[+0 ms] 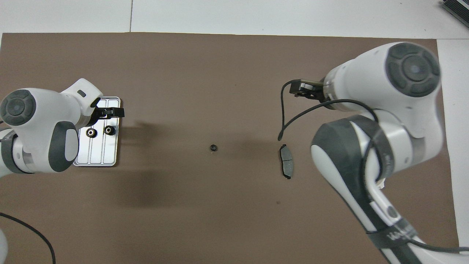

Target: Pick bearing gear from pile to tray

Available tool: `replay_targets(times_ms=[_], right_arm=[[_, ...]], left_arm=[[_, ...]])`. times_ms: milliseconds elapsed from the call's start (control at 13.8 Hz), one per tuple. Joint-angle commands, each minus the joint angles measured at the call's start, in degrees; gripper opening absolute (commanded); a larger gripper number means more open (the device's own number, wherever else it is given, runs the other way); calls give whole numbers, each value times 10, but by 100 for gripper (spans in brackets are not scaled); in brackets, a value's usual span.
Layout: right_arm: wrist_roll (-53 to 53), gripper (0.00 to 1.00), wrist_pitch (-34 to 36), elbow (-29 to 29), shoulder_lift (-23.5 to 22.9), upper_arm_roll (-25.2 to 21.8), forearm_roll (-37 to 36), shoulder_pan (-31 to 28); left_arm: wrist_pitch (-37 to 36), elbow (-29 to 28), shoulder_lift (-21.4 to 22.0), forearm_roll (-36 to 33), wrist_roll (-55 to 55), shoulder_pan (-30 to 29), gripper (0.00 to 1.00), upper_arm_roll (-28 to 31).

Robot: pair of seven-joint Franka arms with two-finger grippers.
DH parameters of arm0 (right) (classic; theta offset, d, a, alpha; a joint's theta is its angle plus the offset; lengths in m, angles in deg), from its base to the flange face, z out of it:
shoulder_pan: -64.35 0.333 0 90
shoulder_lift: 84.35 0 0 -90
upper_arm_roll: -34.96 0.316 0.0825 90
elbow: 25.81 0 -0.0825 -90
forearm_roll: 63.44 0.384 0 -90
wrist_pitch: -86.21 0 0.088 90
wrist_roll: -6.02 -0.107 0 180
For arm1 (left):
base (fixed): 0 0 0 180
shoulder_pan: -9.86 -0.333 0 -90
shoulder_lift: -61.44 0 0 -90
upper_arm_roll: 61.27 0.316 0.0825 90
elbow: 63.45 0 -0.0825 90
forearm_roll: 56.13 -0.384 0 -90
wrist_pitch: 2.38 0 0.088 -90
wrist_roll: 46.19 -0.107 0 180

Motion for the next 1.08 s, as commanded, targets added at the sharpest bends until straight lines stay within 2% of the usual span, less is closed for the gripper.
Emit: replay_targets(times_ms=[0, 145, 289, 434, 578, 795, 1012], right_arm=[[67, 100, 35, -18, 42, 9, -4, -67], [117, 100, 54, -6, 49, 7, -5, -113], [167, 100, 85, 31, 42, 6, -7, -143], [182, 100, 136, 75, 40, 7, -6, -162], [183, 100, 175, 80, 44, 9, -5, -159], [189, 100, 217, 68, 57, 14, -3, -150], [202, 100, 226, 60, 59, 22, -6, -134]], left_arm=[[23, 3, -1, 5, 68, 69, 100, 7], [33, 1, -1, 5, 99, 123, 100, 7], [33, -3, 1, 5, 100, 171, 100, 7], [33, -6, 3, 5, 104, 214, 100, 7], [33, -10, 4, 5, 112, 244, 100, 7], [44, -17, -4, 5, 113, 277, 90, 7], [93, -18, -39, 5, 165, 299, 78, 7]])
